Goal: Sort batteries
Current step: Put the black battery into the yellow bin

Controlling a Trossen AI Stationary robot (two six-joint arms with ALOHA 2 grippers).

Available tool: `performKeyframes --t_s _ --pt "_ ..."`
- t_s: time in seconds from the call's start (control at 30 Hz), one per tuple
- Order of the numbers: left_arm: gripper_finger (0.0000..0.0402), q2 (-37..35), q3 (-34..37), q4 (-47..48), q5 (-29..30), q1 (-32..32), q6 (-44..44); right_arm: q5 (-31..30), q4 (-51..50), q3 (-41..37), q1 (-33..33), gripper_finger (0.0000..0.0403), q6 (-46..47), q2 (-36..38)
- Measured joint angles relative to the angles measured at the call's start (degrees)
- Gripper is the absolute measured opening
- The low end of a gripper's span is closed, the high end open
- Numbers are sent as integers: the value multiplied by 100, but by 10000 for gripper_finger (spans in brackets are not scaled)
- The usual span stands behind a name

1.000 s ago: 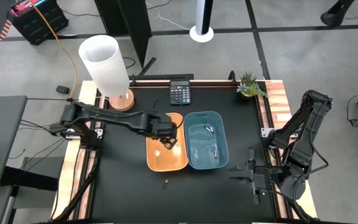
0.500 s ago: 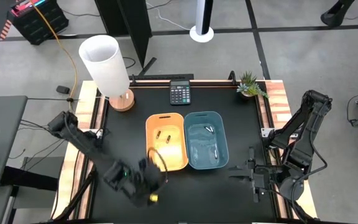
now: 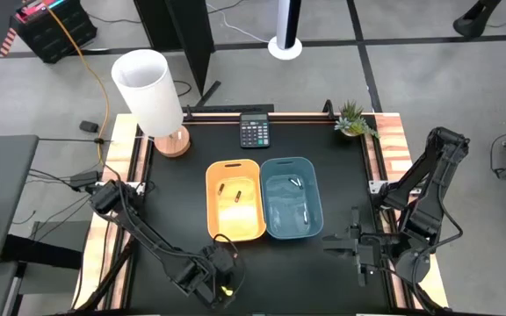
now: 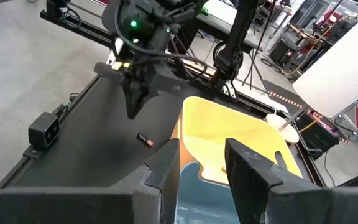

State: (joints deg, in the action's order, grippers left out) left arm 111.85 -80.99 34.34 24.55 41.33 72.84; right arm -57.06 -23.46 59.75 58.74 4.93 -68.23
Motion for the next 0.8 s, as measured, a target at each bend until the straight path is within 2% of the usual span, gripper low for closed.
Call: performKeyframes --t_s 0.3,0.63,0.8 --pt "11 79 -2 171 152 -151 354 0 11 0 0 141 16 0" --pt "103 82 -2 178 -31 -187 489 1 11 0 0 141 -36 0" --pt "126 362 -2 212 -237 -233 716 0 6 0 0 141 -53 0"
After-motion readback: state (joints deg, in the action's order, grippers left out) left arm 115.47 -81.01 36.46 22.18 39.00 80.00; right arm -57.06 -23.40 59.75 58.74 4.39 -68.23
